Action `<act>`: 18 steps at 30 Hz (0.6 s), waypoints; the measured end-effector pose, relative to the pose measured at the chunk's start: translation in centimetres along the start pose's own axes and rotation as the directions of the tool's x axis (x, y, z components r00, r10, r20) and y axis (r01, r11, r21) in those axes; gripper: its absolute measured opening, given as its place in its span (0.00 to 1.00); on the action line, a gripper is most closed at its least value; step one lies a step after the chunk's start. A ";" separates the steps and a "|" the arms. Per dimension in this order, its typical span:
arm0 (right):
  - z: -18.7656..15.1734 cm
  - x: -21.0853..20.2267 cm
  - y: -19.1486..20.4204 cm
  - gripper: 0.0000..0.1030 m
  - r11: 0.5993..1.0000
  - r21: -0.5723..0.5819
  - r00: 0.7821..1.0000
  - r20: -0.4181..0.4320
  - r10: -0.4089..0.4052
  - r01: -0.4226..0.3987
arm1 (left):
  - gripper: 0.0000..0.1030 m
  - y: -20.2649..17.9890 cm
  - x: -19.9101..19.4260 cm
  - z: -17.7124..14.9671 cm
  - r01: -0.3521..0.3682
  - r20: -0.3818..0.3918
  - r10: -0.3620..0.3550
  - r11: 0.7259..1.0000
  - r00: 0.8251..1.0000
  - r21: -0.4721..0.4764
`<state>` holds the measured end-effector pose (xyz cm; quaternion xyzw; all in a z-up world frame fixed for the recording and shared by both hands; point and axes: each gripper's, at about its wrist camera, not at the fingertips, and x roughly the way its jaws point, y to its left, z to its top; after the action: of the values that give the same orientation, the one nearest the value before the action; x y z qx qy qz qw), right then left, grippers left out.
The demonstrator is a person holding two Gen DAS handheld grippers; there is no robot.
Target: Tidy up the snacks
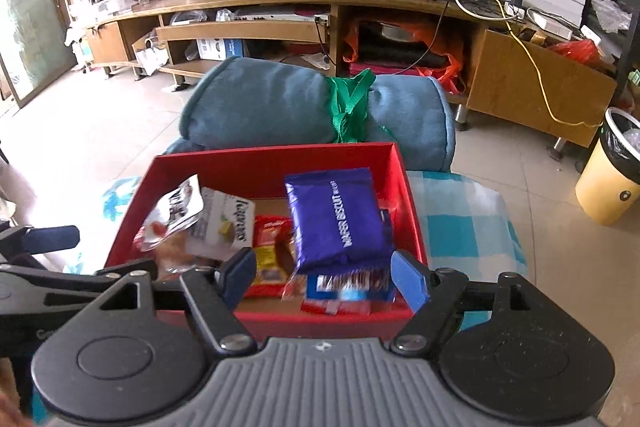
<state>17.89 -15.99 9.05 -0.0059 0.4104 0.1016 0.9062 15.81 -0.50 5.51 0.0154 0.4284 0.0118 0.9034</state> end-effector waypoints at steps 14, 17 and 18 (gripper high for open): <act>-4.6 -4.7 -0.5 0.71 0.999 0.047 1.000 0.002 -0.021 0.021 | 0.96 -0.7 -3.1 -3.2 0.032 0.013 -0.031 0.999 0.999 -0.007; -5.4 -5.3 -0.4 0.71 0.998 0.058 1.000 0.000 -0.021 0.021 | 0.96 -0.8 -3.7 -3.9 0.036 0.014 -0.036 0.999 0.999 -0.004; -5.7 -5.6 -0.4 0.71 0.998 0.061 1.000 -0.001 -0.021 0.021 | 0.97 -0.8 -3.9 -4.1 0.038 0.014 -0.037 0.999 0.999 -0.005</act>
<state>10.19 -17.90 9.41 0.0173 0.4132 0.0795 0.9070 10.20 -1.39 5.89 0.0051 0.4221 -0.0042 0.9065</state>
